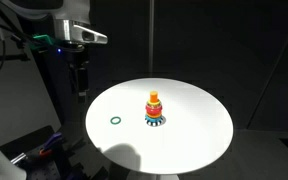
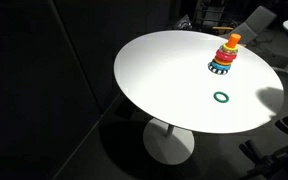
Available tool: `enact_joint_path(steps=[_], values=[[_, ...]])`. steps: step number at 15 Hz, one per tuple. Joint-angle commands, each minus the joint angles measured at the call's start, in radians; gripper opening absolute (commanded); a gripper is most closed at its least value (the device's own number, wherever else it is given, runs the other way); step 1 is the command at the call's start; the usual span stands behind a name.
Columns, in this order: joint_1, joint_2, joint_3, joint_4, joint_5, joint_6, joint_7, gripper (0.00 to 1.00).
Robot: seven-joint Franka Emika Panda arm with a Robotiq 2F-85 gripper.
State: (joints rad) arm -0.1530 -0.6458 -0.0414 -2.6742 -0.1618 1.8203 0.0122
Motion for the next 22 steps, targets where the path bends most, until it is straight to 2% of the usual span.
enact_joint_path(steps=[1, 7, 10, 15, 22], values=[[0.013, 0.0, -0.011, 0.003, -0.006, -0.005, 0.006, 1.0], [0.013, 0.0, -0.011, 0.003, -0.006, -0.005, 0.006, 1.0], [0.009, 0.045, -0.011, 0.02, -0.021, 0.051, 0.012, 1.0], [0.006, 0.15, -0.018, 0.059, -0.02, 0.182, 0.004, 1.0], [0.019, 0.352, -0.018, 0.179, -0.012, 0.323, -0.012, 1.0]])
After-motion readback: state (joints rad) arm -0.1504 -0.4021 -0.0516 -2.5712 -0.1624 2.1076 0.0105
